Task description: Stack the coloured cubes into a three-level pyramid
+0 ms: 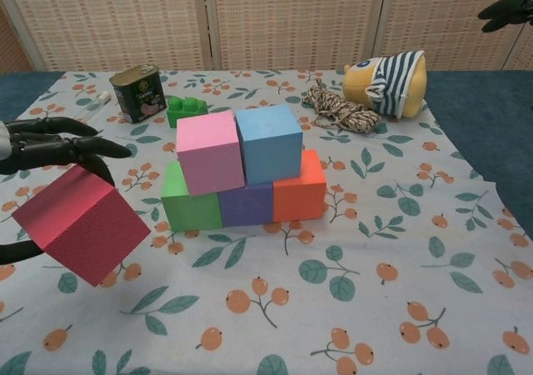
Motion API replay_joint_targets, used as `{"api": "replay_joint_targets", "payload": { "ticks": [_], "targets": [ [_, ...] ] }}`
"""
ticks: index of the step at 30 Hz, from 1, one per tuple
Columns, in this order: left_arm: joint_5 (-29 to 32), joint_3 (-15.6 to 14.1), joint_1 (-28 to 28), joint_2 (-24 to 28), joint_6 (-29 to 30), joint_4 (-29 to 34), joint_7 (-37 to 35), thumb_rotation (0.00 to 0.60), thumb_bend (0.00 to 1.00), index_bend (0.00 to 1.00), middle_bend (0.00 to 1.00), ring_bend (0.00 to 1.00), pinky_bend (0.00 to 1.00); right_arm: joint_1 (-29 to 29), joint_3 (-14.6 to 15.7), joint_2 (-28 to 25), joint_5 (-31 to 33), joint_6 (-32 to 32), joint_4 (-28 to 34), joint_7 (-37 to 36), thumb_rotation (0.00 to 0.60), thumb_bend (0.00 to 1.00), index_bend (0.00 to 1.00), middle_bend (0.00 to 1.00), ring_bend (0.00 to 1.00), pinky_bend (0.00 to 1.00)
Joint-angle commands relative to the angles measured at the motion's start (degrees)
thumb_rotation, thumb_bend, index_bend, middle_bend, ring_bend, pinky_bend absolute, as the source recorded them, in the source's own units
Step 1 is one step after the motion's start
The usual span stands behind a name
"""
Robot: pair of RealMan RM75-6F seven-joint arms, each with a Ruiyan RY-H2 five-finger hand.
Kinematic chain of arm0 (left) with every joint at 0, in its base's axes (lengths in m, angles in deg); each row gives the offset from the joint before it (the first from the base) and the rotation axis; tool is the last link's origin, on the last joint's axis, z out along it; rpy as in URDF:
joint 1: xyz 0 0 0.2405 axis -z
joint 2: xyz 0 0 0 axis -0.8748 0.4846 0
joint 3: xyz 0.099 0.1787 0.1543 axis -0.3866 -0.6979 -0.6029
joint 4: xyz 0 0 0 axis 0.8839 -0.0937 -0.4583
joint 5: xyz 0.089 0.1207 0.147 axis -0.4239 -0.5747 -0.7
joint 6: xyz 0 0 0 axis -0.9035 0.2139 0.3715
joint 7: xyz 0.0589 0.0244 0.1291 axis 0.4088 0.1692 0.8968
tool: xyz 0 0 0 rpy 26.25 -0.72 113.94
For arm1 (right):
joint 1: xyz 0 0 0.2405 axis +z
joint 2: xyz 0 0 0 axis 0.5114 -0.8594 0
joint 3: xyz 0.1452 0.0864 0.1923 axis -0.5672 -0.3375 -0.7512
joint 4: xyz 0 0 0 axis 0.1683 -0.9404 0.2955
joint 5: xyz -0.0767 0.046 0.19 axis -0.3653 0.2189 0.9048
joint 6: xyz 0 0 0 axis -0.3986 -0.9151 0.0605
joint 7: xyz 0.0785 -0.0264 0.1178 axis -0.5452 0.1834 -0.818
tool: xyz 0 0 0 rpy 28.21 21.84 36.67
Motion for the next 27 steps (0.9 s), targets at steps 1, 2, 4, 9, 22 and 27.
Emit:
{"api": "replay_joint_targets", "payload": {
  "ticks": [1, 2, 4, 9, 22, 27],
  "targets": [
    [1.4, 1.3, 0.5, 1.2, 0.3, 1.1, -2.4, 0.6, 0.41, 0.0, 0.62, 0.28, 0.09, -0.1, 0.0, 0.1, -0.2, 0.1, -0.2, -0.3, 0.6, 0.19, 0.0, 0.06, 0.0, 0.04],
    [2.0, 1.8, 0.8, 1.6, 0.1, 1.4, -3.1, 0.6, 0.41, 0.0, 0.62, 0.28, 0.09, -0.2, 0.0, 0.1, -0.3, 0.1, -0.2, -0.4, 0.6, 0.19, 0.0, 0.06, 0.0, 0.04],
    [2.8, 2.9, 1.4, 2.2, -0.2, 1.8, -3.9, 0.6, 0.41, 0.0, 0.62, 0.28, 0.1, -0.4, -0.1, 0.1, -0.4, 0.0, -0.4, -0.7, 0.6, 0.19, 0.0, 0.06, 0.0, 0.04],
    [3.6, 4.3, 2.0, 2.9, -0.3, 2.1, -3.5, 0.6, 0.41, 0.0, 0.62, 0.28, 0.09, -0.6, -0.3, 0.0, -0.1, -0.1, -0.7, -1.5, 0.6, 0.19, 0.0, 0.06, 0.0, 0.04],
    [10.2, 14.1, 8.7, 3.7, -3.9, -0.2, -8.9, 0.6, 0.43, 0.0, 0.62, 0.28, 0.09, -2.7, -0.8, -0.6, 0.7, -1.6, -2.4, -5.2, 0.6, 0.19, 0.0, 0.06, 0.0, 0.04],
    [11.0, 15.7, 11.6, 4.2, -6.7, -0.1, -11.7, 0.6, 0.43, 0.0, 0.62, 0.28, 0.09, -3.0, -1.1, -1.3, 1.2, -1.4, -1.8, -5.4, 0.6, 0.19, 0.0, 0.06, 0.0, 0.04]
  ]
}}
